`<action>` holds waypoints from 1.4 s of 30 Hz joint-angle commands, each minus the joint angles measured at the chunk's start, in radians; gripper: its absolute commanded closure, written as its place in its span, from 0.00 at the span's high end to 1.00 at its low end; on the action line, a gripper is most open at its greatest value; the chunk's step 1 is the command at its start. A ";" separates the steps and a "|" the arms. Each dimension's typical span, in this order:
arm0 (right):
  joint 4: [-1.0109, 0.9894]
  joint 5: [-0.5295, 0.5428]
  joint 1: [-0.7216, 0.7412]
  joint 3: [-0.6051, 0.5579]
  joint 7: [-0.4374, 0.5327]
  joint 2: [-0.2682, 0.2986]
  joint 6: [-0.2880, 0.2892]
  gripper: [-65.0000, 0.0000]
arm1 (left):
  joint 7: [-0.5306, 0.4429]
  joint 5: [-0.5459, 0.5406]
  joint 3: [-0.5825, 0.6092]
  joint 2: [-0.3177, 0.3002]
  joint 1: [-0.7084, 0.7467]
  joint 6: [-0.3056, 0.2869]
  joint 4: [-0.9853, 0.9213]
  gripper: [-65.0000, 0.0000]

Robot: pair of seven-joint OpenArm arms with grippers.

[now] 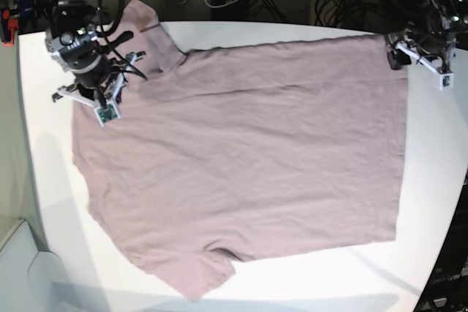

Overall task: Layout the t-shirt on the table in an organized manner, then fold the t-shirt properly
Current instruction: 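Lower both grippers onto the shirt's shoulder corners at the collar edge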

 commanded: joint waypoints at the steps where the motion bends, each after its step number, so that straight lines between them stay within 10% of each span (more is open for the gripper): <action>1: 0.014 0.002 0.008 0.003 0.022 0.007 0.002 0.07 | 0.046 -0.005 0.008 0.001 0.013 -0.003 -0.003 0.72; 9: 0.013 0.002 0.008 0.003 0.022 0.009 0.002 0.07 | 0.049 0.004 0.003 0.026 0.059 -0.087 0.024 0.72; 42: -0.019 0.003 0.009 0.002 0.028 0.012 0.002 0.07 | 0.045 0.007 -0.077 0.043 0.123 -0.087 0.044 0.72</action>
